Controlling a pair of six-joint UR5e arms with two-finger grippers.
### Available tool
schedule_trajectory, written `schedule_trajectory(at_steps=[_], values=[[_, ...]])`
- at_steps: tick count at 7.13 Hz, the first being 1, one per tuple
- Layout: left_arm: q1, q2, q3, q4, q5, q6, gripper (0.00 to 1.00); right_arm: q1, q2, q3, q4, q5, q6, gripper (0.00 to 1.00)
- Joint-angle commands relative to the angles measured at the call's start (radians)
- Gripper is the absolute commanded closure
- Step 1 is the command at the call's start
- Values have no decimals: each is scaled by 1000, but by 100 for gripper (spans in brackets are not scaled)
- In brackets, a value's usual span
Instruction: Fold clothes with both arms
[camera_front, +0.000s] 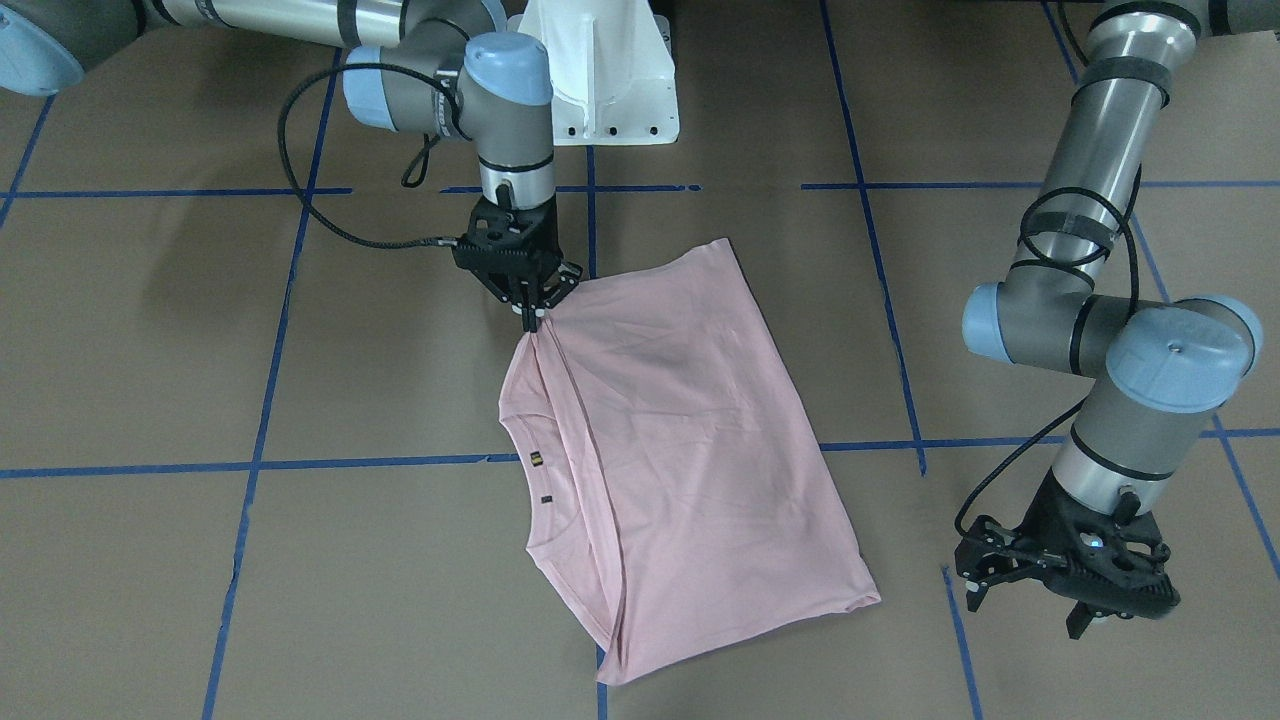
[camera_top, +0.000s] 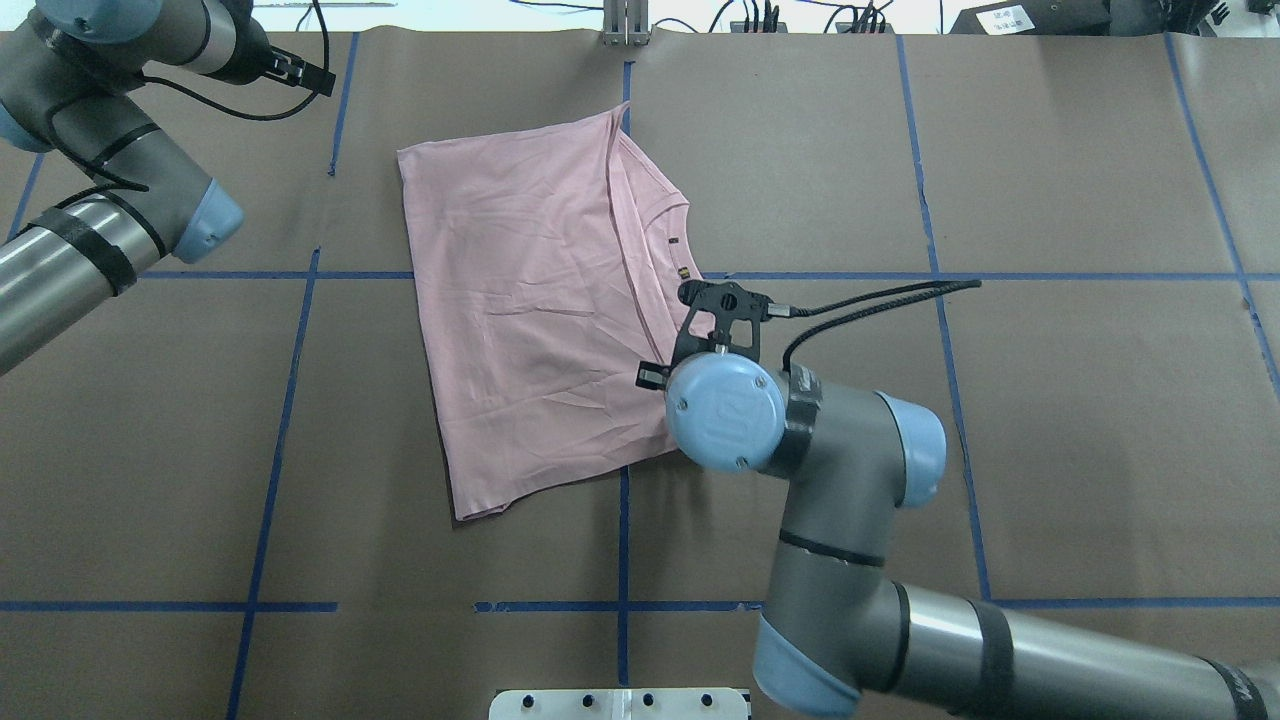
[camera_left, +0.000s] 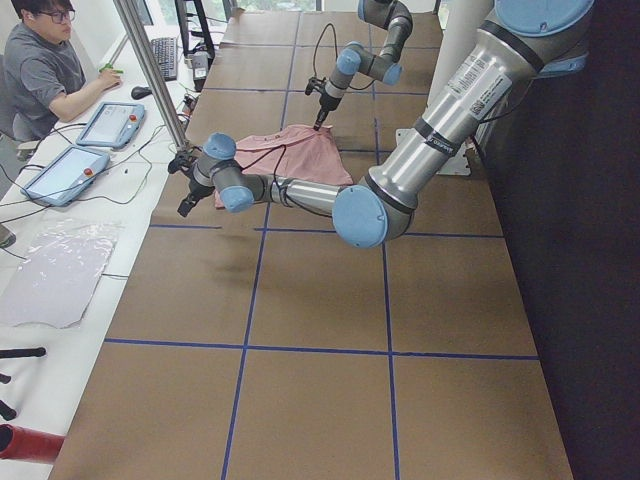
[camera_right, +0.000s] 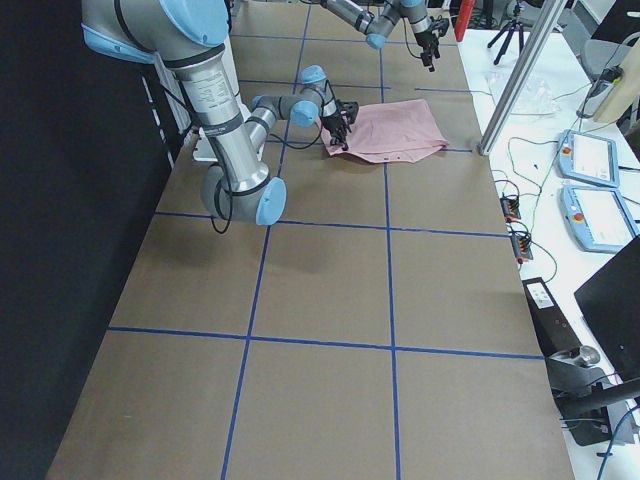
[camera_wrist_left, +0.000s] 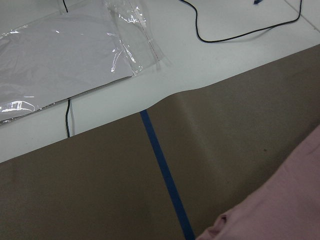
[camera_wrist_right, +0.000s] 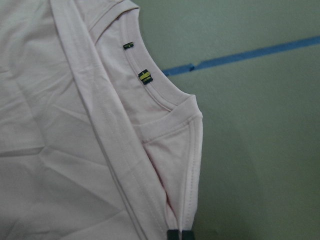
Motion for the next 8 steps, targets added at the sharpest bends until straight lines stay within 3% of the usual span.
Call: schedule_trajectory(at_steps=[1,3,4,5,8], values=[[4,-1,-13,6,-2,-1,0,-164,-94,146,-65,-182,126,100],[55,2,-72,13,-8,-131,0,-200,-105,161,-73,-201,149,100],[98,59,-170,19,-10,-231,0,-201,-105,164,-72,-199,148,100],[134,135,-309,51,-16,-337,0,-201,-103,168,-64,-195,148,100],[383,368,-840,347,42,-618,0,-201,-100,167,-63,-192,146,100]])
